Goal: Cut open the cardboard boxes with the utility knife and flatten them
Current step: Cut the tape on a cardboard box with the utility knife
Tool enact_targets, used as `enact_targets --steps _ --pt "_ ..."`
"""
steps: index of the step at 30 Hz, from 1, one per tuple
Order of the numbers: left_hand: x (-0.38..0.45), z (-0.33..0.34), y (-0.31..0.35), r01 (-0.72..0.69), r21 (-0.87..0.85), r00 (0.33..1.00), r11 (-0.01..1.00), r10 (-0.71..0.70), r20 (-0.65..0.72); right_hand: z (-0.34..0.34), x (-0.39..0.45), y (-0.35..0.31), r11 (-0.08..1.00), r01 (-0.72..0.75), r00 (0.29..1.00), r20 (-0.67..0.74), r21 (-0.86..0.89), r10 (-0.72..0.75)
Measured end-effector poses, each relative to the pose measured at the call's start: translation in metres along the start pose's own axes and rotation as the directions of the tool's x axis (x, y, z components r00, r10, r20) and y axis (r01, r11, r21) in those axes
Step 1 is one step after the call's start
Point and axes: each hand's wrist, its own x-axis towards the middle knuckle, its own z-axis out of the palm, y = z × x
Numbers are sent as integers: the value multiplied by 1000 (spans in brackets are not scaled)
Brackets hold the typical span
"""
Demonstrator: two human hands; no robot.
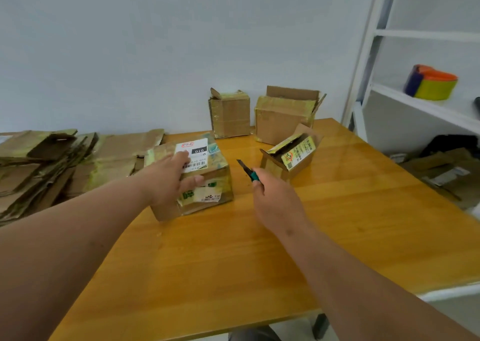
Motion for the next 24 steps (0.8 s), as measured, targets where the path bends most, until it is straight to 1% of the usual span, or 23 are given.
enact_targets --steps 2,4,10,18,24 --pt "2 -5 1 -23 -7 1000 1000 23 5 2 -1 1 1000 22 999 28 -15 -21" --pt "6 -11 2 -27 44 999 999 26 21 3 -3 -2 999 42 998 37 -22 -41" --pt "14 -18 3 -21 110 999 994 17 37 6 1 -13 997 68 998 -10 31 -67" --pt "23 -18 0 -11 154 1000 988 14 -14 12 8 -16 999 33 999 -11 18 -33" --pt "26 -26 13 17 208 998 978 -5 -57 13 11 -16 1000 -14 1000 -20 13 14"
